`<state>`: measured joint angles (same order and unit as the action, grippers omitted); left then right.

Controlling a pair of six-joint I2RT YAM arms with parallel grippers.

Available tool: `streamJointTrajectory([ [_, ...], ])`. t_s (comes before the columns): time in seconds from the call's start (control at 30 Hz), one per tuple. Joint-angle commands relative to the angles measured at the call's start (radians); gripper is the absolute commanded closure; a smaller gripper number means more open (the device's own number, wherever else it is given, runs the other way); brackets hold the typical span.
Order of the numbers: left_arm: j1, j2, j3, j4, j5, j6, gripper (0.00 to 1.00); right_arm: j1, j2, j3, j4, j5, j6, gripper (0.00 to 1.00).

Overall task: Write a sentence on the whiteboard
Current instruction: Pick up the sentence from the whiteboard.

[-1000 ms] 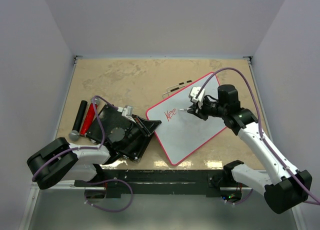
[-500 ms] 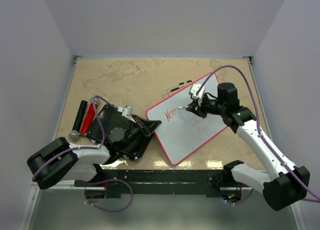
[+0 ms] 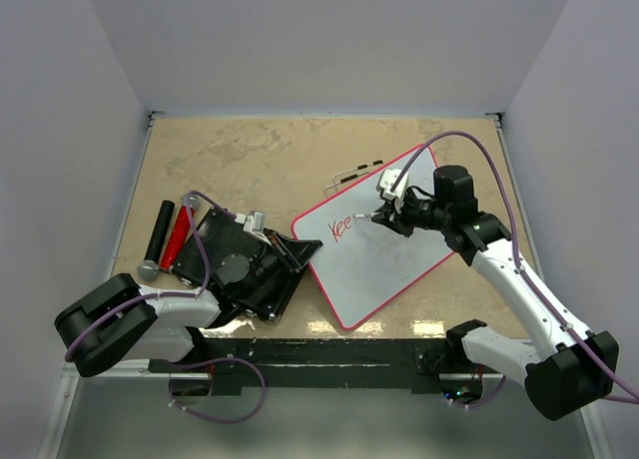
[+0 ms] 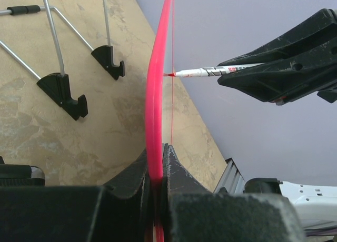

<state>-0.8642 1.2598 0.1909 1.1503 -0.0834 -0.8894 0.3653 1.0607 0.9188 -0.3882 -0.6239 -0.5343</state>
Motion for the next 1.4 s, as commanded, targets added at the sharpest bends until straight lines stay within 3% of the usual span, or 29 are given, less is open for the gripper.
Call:
streamJointTrajectory([
  [0.0,-0.002,0.001,0.025,0.077,0.024,0.078,1.0,-0.003,-0.001,0.015,-0.072,-0.01,-0.059,1.0],
  [0.57,-0.002,0.004,0.027,0.078,0.022,0.078,1.0,-0.002,-0.019,-0.011,-0.202,-0.019,-0.164,1.0],
  [0.87,-0.002,0.004,0.024,0.08,0.024,0.078,1.0,-0.002,-0.021,0.037,-0.034,0.001,-0.041,1.0],
  [1.37,-0.002,0.003,0.019,0.086,0.025,0.078,1.0,-0.003,0.025,0.054,0.041,0.047,0.014,1.0],
])
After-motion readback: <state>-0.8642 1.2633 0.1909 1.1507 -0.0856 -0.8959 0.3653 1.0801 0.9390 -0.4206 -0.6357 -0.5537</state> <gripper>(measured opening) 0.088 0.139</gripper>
